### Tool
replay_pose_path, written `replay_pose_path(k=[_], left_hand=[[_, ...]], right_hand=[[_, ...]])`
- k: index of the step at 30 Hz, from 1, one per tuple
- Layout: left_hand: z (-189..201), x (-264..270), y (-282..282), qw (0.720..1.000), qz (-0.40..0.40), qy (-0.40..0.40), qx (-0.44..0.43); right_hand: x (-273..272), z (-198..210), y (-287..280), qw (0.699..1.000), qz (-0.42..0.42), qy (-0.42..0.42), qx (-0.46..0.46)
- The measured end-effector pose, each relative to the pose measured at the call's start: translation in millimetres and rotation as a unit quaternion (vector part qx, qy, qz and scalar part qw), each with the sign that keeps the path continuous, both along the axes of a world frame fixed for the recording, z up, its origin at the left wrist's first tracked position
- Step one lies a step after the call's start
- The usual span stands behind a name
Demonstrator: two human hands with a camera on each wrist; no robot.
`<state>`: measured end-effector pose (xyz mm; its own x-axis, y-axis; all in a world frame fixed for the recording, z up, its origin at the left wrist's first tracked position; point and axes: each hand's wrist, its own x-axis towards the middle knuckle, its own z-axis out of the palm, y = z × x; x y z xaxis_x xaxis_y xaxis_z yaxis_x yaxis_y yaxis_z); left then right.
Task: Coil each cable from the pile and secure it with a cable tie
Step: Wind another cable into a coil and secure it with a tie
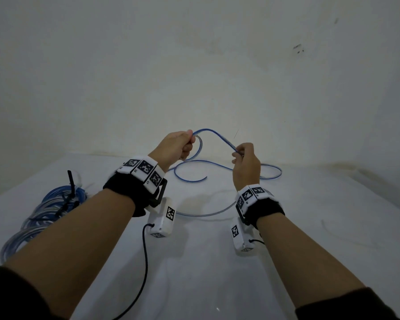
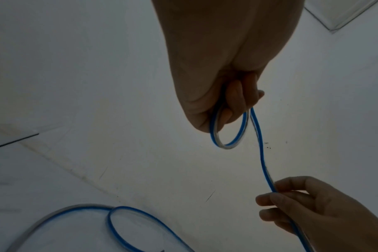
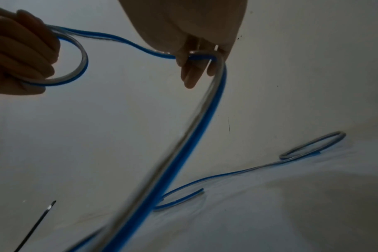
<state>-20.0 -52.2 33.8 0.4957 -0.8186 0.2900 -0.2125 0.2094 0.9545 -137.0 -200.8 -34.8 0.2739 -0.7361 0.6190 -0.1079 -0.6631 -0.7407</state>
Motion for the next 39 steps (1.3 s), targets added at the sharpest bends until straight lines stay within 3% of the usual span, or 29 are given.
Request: replay_pose_path(k=[3, 6, 13, 18, 24, 28, 32, 35, 39], left_hand=[[-3, 0, -2, 1.0, 0.015, -0.007, 0.001], [-8, -4, -6, 1.0, 0.019, -0.006, 0.006], [-13, -17, -13, 1.0, -0.017, -0.015, 0.013], [-10, -14, -14, 1.0, 0.015, -0.024, 0.005], [-15, -3, -12, 0.998, 0.067, 0.006, 0.005], [-14, -1, -2, 0.996, 0.0, 0.031, 0.081], [-9, -1, 9, 0.984, -0.103, 0.044, 0.138], [-3, 5, 16, 0.98, -0.144, 0.087, 0.102], [2, 16, 22, 0.98, -0.123, 0.157, -0.002]], right_hand=[[0, -2, -3, 1.0, -0.017, 0.002, -0.012], [-2, 0, -5, 0.994, -0.084, 0.067, -0.013], [-4, 3, -12, 0.989, -0.096, 0.107, 0.04], [-6, 1, -10, 0.997, 0.001, 0.058, 0.053], [-12, 9, -16, 0.998, 0.04, 0.024, 0.047], [-9, 15, -27, 0.997, 0.054, 0.004, 0.047], [-3, 22, -35, 0.995, 0.078, 0.048, 0.032], [2, 23, -31, 0.984, 0.141, 0.105, 0.023], [10, 17, -15, 0.964, 0.212, 0.156, 0.046]])
